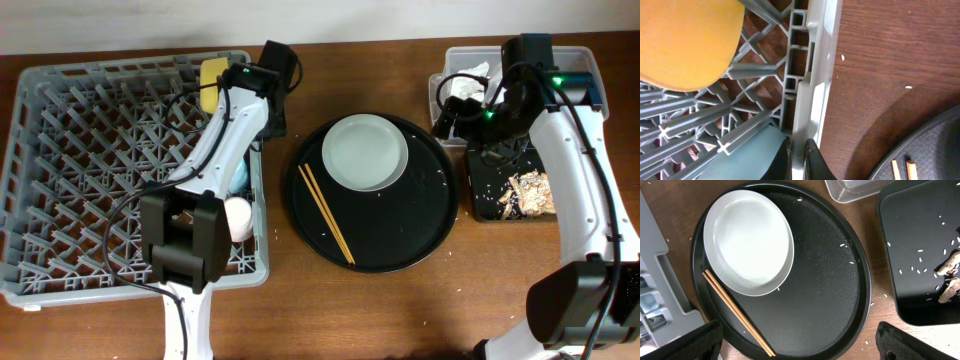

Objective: Sort waste into correct bins and load items into the dishwasher rack
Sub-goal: 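Adjust the yellow bowl upright between rack tines with the left gripper, then move the left gripper to the white plate and grasp its rim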

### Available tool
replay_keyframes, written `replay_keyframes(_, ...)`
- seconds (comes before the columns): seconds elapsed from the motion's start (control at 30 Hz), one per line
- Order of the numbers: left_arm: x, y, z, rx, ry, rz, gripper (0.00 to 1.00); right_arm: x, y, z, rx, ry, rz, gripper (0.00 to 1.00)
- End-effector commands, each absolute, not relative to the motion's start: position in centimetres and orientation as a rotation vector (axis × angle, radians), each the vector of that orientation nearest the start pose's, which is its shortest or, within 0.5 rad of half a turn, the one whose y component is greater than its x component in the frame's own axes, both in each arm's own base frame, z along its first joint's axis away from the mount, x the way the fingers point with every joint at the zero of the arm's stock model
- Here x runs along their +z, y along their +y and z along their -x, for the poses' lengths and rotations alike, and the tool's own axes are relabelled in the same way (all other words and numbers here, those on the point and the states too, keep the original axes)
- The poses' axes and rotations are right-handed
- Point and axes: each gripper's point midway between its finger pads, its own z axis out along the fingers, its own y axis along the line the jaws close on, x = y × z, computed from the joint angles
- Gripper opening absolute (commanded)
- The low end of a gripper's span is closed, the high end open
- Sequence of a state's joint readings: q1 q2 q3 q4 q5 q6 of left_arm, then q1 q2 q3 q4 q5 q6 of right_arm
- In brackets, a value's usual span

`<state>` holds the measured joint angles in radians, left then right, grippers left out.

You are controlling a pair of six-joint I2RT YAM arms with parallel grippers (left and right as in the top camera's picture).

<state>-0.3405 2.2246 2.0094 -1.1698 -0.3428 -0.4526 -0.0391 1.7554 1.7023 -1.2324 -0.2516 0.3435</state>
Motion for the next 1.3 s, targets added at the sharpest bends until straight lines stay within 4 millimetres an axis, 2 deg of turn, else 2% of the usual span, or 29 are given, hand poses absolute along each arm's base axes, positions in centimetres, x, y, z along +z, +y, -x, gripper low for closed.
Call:
replay_keyframes(0.0,8.3,-11.5,-44.3,0.32,2.926,0.171,0.01,18.6,3.0,-38.4,0.415,2.837,-0.489,0.98)
replay_keyframes(0.1,8.4,-11.6,-44.4,0.319,2.923,0.161,0.02,18.6,3.0,-38.4,0.415,2.837,-0.489,0.98)
replay_keyframes(0.13,9.1,-11.7,-45.0,0.301,2.9,0.134,0.54,18.6,3.0,-38.4,0.415,2.837,-0.489,0.98)
replay_keyframes(0.17,11.3,-12.3,-46.1,0.254,2.848,0.114,0.67,18.6,3.0,-38.4,0.415,2.837,-0.489,0.98)
replay_keyframes(0.2,13.8,-13.3,-47.0,0.166,2.798,0.079,0.68,18.6,3.0,-38.4,0.415,2.837,-0.489,0.98)
replay_keyframes(0.23,17.0,-15.4,-47.5,0.001,2.752,-0.029,0.69,18.6,3.0,-38.4,0.415,2.837,-0.489,0.98)
replay_keyframes(0.27,19.0,-17.5,-47.2,-0.143,2.723,-0.135,0.69,18.6,3.0,-38.4,0.414,2.837,-0.489,0.98)
replay_keyframes(0.3,20.0,-19.4,-46.5,-0.246,2.705,-0.22,0.7,18.6,3.0,-38.4,0.414,2.837,-0.489,0.99)
replay_keyframes(0.43,20.0,-25.4,-43.8,-0.338,2.696,-0.394,0.73,18.6,3.0,-38.4,0.414,2.837,-0.489,0.98)
replay_keyframes(0.5,19.6,-26.7,-43.9,-0.288,2.665,-0.414,0.73,18.6,3.0,-38.4,0.414,2.837,-0.489,0.98)
replay_keyframes(0.57,18.4,-27.0,-44.6,-0.288,2.678,-0.378,0.73,18.6,3.0,-38.4,0.414,2.837,-0.489,0.98)
replay_keyframes(0.7,12.8,-27.2,-45.1,-0.239,2.786,-0.368,0.72,18.6,3.0,-38.4,0.415,2.837,-0.489,0.99)
replay_keyframes(0.77,9.5,-24.7,-46.4,-0.065,2.833,-0.159,0.72,18.6,3.0,-38.4,0.414,2.837,-0.489,0.98)
replay_keyframes(0.87,6.2,-23.7,-47.0,-0.042,2.888,-0.008,0.72,18.6,3.0,-38.4,0.414,2.837,-0.489,0.98)
replay_keyframes(0.9,4.2,-24.3,-46.6,-0.071,2.933,-0.012,0.65,18.6,3.0,-38.4,0.414,2.837,-0.489,0.98)
replay_keyframes(0.97,2.6,-25.6,-46.7,-0.156,2.954,-0.022,0.56,18.6,3.0,-38.4,0.414,2.837,-0.489,0.99)
replay_keyframes(1.1,1.0,-25.8,-46.6,-0.15,2.975,-0.027,0.45,18.6,3.0,-38.4,0.414,2.837,-0.489,0.98)
replay_keyframes(1.2,-0.3,-25.8,-46.3,-0.141,3.0,-0.028,0.19,18.6,3.0,-38.4,0.415,2.837,-0.489,0.98)
replay_keyframes(1.27,-1.5,-26.0,-45.8,-0.158,3.033,-0.032,0.06,18.6,3.0,-38.4,0.414,2.837,-0.489,0.98)
